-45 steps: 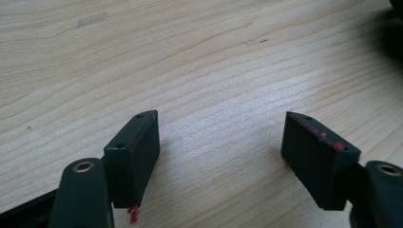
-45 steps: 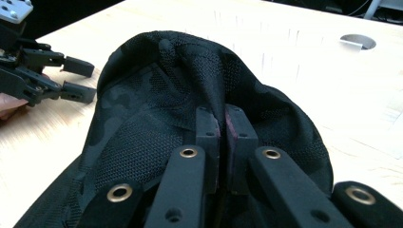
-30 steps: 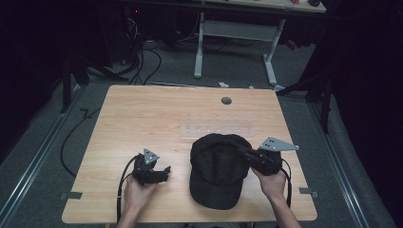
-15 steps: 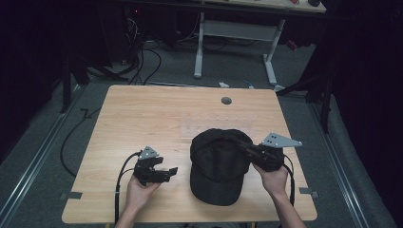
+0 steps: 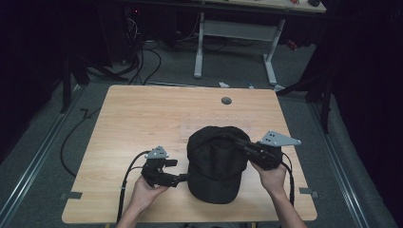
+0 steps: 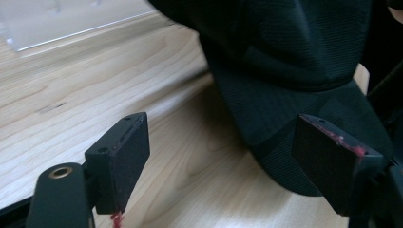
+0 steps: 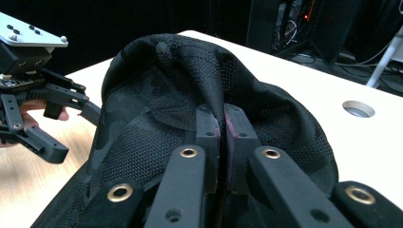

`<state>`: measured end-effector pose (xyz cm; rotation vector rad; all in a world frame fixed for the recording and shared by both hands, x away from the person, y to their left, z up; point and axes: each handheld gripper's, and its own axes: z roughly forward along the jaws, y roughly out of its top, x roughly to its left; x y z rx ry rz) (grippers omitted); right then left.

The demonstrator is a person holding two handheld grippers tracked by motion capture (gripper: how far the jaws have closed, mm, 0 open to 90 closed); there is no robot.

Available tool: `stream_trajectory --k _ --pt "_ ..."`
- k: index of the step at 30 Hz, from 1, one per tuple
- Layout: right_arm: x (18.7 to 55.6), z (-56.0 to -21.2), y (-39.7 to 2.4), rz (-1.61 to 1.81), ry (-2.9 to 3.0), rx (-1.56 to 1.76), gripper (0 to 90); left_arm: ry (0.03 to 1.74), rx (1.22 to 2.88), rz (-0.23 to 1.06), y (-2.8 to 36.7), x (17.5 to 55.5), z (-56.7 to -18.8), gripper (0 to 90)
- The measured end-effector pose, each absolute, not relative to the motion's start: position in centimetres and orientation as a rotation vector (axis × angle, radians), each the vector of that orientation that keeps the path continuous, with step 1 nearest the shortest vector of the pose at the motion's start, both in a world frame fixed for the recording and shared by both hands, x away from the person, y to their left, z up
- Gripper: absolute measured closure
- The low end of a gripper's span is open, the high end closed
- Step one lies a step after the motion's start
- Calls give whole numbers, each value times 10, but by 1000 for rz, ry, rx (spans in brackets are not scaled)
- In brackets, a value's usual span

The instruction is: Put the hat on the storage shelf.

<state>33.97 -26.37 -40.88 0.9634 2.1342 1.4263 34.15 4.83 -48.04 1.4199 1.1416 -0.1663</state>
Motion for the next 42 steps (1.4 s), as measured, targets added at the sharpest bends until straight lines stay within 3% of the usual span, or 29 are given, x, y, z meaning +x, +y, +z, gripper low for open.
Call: stream_trajectory --k 28,42 --pt "339 -402 -252 1507 2144 827 862 1068 1518 -277 25 340 -476 233" --pt "344 -405 -251 1502 2109 821 858 1036 1500 -254 31 336 -470 424"
